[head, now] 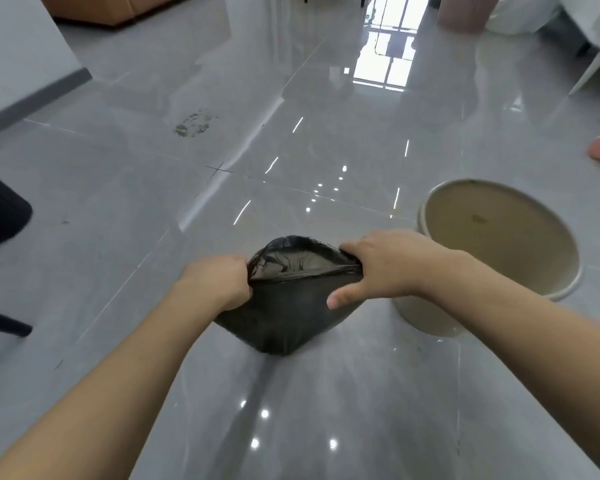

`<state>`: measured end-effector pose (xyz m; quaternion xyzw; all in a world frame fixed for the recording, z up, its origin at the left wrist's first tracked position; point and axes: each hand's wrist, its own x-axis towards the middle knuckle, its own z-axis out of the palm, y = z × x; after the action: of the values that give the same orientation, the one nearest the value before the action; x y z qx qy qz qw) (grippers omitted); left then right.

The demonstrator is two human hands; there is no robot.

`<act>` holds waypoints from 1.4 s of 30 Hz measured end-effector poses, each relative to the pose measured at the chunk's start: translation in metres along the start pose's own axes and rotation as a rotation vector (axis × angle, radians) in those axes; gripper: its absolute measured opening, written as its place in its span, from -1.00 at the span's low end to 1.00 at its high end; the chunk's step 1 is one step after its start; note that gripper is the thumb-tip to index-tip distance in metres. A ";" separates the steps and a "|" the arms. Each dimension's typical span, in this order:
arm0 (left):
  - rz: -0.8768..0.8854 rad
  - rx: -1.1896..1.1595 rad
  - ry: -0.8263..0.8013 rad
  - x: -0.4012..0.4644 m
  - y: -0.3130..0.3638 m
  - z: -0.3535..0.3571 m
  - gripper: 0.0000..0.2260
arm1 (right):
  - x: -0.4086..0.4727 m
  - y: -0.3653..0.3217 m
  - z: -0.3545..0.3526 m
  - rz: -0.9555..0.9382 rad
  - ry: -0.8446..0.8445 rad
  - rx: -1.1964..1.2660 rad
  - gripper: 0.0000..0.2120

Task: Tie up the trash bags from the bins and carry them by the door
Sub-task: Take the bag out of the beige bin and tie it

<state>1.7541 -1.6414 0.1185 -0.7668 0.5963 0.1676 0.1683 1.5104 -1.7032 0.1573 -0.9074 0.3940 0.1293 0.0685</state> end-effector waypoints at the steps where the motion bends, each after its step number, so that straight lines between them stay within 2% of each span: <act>1: 0.009 0.026 0.037 0.000 -0.001 -0.001 -0.81 | -0.001 0.001 -0.001 -0.034 0.032 -0.056 -0.38; 2: 0.022 0.076 0.100 -0.002 -0.002 -0.004 -0.85 | -0.002 0.002 -0.004 -0.057 0.082 -0.096 -0.51; 4: 0.045 0.208 0.264 -0.011 -0.004 -0.014 -0.83 | -0.004 0.009 -0.014 -0.092 0.199 -0.129 -0.70; 6: 0.004 0.182 0.327 -0.026 -0.008 -0.027 -0.79 | -0.006 0.019 -0.027 -0.125 0.313 -0.136 -0.71; 8: -0.081 0.066 0.283 -0.041 -0.016 -0.034 -0.76 | -0.009 0.029 -0.039 -0.114 0.380 -0.152 -0.68; 10: -0.135 0.047 0.270 -0.055 -0.016 -0.037 -0.65 | -0.009 0.034 -0.045 -0.073 0.380 -0.208 -0.65; 11: -0.112 0.087 0.319 -0.058 -0.011 -0.037 -0.57 | -0.008 0.035 -0.046 -0.056 0.358 -0.230 -0.66; 13: 0.029 0.142 0.408 -0.052 0.005 -0.037 -0.31 | -0.006 0.031 -0.045 -0.041 0.296 -0.186 -0.70; 15: 0.178 0.116 0.315 -0.032 0.027 -0.029 -0.14 | -0.003 0.026 -0.040 -0.027 0.239 -0.065 -0.72; 16: 0.217 0.067 0.228 -0.021 0.035 -0.024 -0.20 | -0.003 0.025 -0.038 -0.026 0.230 -0.013 -0.73; 18: 0.196 -0.040 0.087 -0.002 0.041 -0.016 -0.59 | -0.005 0.026 -0.037 -0.022 0.219 0.055 -0.72; 19: 0.169 -0.073 0.063 0.004 0.039 -0.012 -0.75 | -0.008 0.027 -0.036 -0.007 0.211 0.062 -0.72; 20: 0.152 -0.099 0.074 0.009 0.036 -0.008 -0.81 | -0.011 0.030 -0.035 0.024 0.194 0.046 -0.74; 23: 0.194 -0.156 0.155 0.013 0.036 -0.005 -0.80 | -0.021 0.036 -0.029 0.174 0.168 -0.078 -0.80; 24: 0.228 -0.180 0.167 0.012 0.039 -0.005 -0.80 | -0.022 0.035 -0.024 0.193 0.179 -0.131 -0.69; 27: 0.299 -0.229 0.157 0.010 0.048 -0.007 -0.82 | -0.017 0.011 -0.011 0.129 0.170 -0.234 -0.21; 29: 0.308 -0.243 0.151 0.008 0.050 -0.008 -0.85 | -0.009 -0.010 0.001 0.085 0.125 -0.283 -0.12; 30: 0.307 -0.243 0.144 0.006 0.051 -0.007 -0.89 | -0.005 -0.018 0.009 0.083 0.094 -0.319 -0.16; 32: 0.290 -0.207 0.055 0.003 0.050 -0.003 -0.90 | 0.001 -0.027 0.022 0.100 0.042 -0.316 -0.43; 34: 0.236 -0.116 -0.128 -0.003 0.048 0.004 -0.78 | 0.001 -0.029 0.038 0.140 0.006 -0.168 -0.74; 36: 0.164 0.073 -0.264 -0.006 0.049 0.016 -0.74 | 0.000 -0.033 0.057 0.173 -0.058 -0.028 -0.85; 37: 0.132 0.193 -0.298 -0.005 0.050 0.023 -0.75 | -0.001 -0.036 0.067 0.189 -0.096 0.021 -0.84; 39: 0.077 0.392 -0.357 -0.004 0.053 0.036 -0.79 | -0.002 -0.043 0.083 0.261 -0.209 0.114 -0.68; 42: 0.008 0.519 -0.407 0.000 0.055 0.053 -0.84 | 0.003 -0.048 0.100 0.330 -0.469 0.086 -0.40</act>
<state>1.6980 -1.6301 0.0683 -0.6468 0.5763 0.1604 0.4731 1.5298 -1.6496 0.0619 -0.7726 0.5147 0.3284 0.1743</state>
